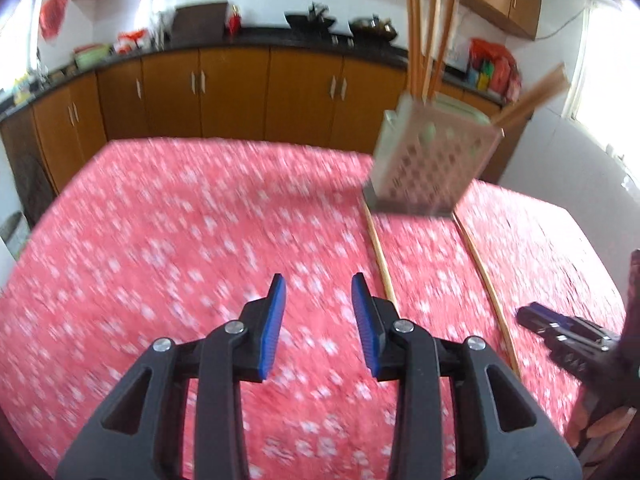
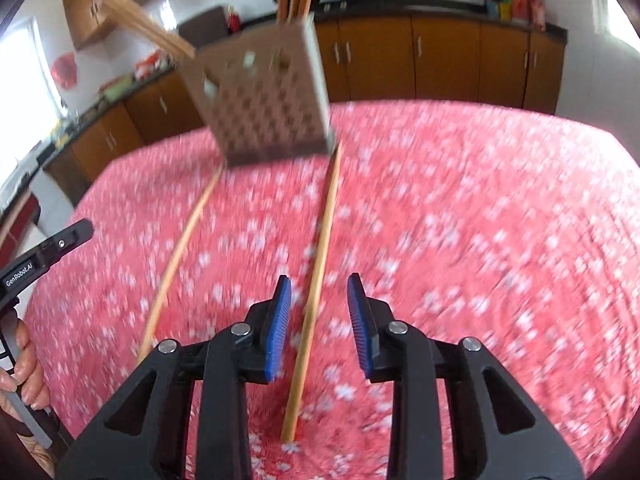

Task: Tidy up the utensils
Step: 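Move the left tool back to the last chopsticks while the right tool returns too, then close the left tool on a chopstick while the right tool grasps the last one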

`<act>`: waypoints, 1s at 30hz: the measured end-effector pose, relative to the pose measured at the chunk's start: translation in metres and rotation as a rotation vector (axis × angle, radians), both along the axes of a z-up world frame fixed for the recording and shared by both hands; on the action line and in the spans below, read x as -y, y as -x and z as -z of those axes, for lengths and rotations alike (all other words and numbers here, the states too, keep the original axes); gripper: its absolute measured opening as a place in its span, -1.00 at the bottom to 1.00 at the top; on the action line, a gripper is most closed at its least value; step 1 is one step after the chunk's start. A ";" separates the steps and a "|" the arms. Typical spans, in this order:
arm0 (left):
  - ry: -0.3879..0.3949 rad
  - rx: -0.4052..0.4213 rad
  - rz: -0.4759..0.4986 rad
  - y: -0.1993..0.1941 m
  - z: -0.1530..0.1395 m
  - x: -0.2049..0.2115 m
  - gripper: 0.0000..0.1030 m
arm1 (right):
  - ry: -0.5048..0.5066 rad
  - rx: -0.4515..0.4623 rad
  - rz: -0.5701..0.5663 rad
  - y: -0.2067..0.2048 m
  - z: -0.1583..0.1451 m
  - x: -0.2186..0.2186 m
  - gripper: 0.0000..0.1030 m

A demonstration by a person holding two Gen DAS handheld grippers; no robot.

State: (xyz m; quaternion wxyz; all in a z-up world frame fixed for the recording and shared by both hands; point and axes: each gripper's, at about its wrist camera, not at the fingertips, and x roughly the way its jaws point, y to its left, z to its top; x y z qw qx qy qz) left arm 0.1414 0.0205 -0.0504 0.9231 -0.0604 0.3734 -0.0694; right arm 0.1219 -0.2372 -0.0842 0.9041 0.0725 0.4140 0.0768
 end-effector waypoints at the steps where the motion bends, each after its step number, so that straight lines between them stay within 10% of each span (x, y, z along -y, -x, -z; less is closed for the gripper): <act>1: 0.004 -0.013 0.007 0.000 0.005 0.003 -0.33 | 0.007 -0.014 -0.004 -0.001 0.005 -0.004 -0.41; 8: -0.005 -0.059 0.054 0.004 0.021 0.028 -0.33 | 0.064 -0.019 0.006 0.004 0.020 -0.007 -0.84; 30: -0.161 -0.130 -0.023 -0.025 0.046 0.039 -0.85 | 0.058 -0.015 0.123 -0.002 0.017 0.037 -0.86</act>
